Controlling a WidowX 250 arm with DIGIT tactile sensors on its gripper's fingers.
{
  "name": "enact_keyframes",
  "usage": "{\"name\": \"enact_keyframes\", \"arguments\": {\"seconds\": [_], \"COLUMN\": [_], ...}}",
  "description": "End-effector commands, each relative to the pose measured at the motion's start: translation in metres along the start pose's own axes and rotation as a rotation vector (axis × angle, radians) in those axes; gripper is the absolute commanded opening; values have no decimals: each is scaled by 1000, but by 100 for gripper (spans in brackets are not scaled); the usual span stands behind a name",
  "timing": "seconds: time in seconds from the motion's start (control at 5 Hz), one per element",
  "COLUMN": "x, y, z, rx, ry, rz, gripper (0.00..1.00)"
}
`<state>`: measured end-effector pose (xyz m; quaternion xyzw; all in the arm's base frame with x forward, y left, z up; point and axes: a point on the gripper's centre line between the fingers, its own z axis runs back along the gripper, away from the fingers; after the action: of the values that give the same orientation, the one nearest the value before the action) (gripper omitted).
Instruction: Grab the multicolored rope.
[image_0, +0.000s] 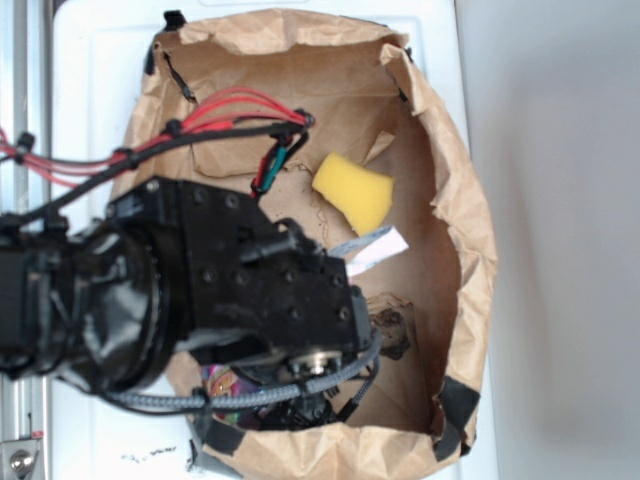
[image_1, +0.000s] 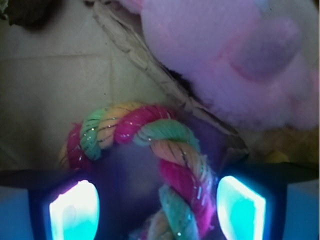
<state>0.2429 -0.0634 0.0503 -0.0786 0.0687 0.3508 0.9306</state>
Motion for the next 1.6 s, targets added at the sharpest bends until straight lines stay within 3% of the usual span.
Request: {"name": "enact_keyframes", "arguments": {"seconds": [0.0, 0.4, 0.6, 0.8, 1.0, 1.2, 1.4], "x": [-6, -3, 3, 14, 18, 22, 23], "y": [2, 5, 10, 23, 33, 42, 56], "z": [1, 9, 23, 51, 76, 105, 124], "rx": [11, 30, 77, 185, 273, 303, 274], "ry": [-46, -106, -179, -295, -346, -386, -416], "rz": [-8, -17, -72, -142, -278, -347, -335], "gripper": [0, 0, 0, 0, 0, 0, 0]}}
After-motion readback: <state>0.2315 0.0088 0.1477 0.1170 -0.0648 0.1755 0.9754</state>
